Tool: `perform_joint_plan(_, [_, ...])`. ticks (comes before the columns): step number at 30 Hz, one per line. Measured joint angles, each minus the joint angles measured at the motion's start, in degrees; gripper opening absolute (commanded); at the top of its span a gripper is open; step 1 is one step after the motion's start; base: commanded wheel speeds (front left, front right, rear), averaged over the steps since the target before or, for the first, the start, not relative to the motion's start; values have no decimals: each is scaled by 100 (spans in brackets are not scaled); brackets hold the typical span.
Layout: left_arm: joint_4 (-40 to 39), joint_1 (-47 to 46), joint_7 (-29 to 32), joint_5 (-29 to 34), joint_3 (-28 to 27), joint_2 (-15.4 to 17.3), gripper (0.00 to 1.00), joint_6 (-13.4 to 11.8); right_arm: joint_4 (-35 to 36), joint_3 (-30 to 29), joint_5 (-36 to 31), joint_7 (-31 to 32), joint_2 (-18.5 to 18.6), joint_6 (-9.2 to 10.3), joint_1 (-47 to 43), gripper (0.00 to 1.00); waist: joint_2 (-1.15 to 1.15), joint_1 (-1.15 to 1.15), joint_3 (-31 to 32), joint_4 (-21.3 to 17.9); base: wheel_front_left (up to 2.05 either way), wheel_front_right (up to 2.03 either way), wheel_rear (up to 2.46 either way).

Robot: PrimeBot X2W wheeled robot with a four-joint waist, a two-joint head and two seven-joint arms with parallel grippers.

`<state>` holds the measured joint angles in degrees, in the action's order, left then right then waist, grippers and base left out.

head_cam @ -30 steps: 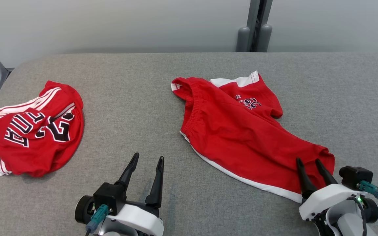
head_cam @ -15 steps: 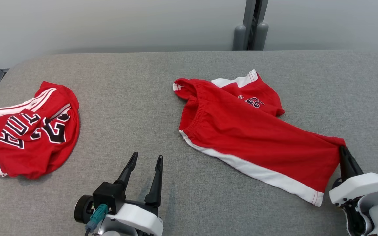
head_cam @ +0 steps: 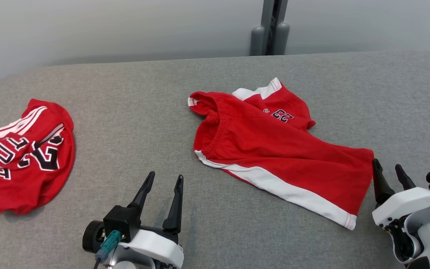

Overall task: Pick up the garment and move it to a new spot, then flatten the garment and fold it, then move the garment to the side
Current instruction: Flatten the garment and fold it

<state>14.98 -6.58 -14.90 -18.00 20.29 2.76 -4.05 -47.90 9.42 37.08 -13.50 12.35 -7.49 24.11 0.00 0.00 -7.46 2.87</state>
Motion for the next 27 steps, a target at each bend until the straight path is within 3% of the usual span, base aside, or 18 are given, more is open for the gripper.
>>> perform_joint_plan(10, [-70, -40, 0, -96, -201, -3, 100, -4, 1403, 423, -210, -149, -11, 0, -775, 100, 0, 0, 67, -689, 0, 0, 0])
perform_joint_plan(15, [-57, -26, 1, -145, -297, -3, 100, 0, 2174, 443, -389, -166, -219, 0, -1474, 100, 0, 0, 181, -945, 0, 0, 0])
perform_joint_plan(27, [-80, 55, 0, -222, -278, -2, 100, 54, 2158, 740, -511, -166, -344, 0, -1928, 100, 0, 0, 311, -895, 0, 0, 0])
